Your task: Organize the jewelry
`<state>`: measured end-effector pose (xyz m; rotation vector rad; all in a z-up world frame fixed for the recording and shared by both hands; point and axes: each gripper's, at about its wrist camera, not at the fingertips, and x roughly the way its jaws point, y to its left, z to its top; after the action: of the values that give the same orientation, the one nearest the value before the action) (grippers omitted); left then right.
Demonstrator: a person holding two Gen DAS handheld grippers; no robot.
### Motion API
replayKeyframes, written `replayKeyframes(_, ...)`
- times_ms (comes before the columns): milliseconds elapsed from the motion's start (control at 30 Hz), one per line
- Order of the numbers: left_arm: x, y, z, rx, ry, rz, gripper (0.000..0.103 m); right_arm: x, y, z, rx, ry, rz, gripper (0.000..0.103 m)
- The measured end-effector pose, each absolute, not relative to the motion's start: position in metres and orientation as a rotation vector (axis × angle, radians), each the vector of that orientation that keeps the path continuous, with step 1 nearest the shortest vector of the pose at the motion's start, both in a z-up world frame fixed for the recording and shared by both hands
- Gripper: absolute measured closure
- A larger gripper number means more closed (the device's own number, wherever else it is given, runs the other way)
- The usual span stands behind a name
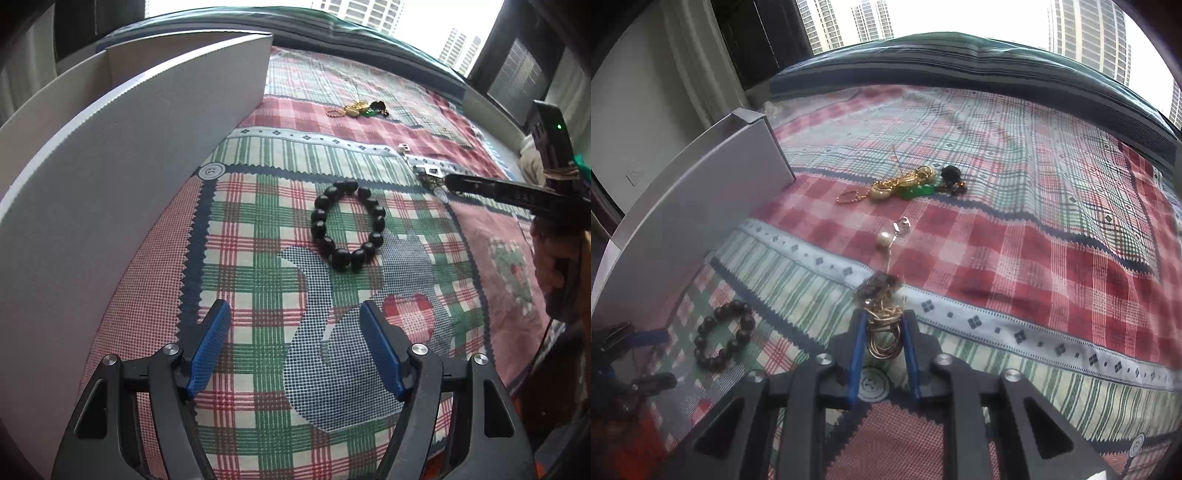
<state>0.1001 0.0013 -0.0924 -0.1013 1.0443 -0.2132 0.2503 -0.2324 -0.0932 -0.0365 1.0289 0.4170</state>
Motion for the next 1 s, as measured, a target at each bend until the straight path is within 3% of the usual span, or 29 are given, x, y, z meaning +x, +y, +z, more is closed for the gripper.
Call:
replayKeyframes(267,0.086,-0.005,-0.099,-0.093,1.066,-0.215,0.021,0.116,-0.232,-0.103,0.036,1.04,0.312,0.081)
replayKeyframes(367,0.085,-0.01,-0.098,-0.075,1.064,-0.217,0.021,0.086,-0.24,-0.104,0.08,1.012,0.238,0.051)
replayKeyframes(400,0.085,-0.011,-0.096,-0.076,1.061,-0.22,0.021,0.078,-0.244,-0.101,0.113,0.991,0.232,0.049)
replayKeyframes(767,0.116,-0.048,-0.067,0.047,0.94,-0.309,0.022,0.07,-0.244,-0.085,0.107,0.938,0.228,0.049)
replayKeyframes(900,0.142,-0.08,-0.078,0.173,0.949,-0.366,0.033,0.069,-0.243,-0.083,0.14,0.934,0.235,0.049)
replayKeyframes(1000,0.162,-0.094,-0.094,0.221,1.006,-0.375,0.05,0.07,-0.246,-0.08,0.133,0.933,0.238,0.049)
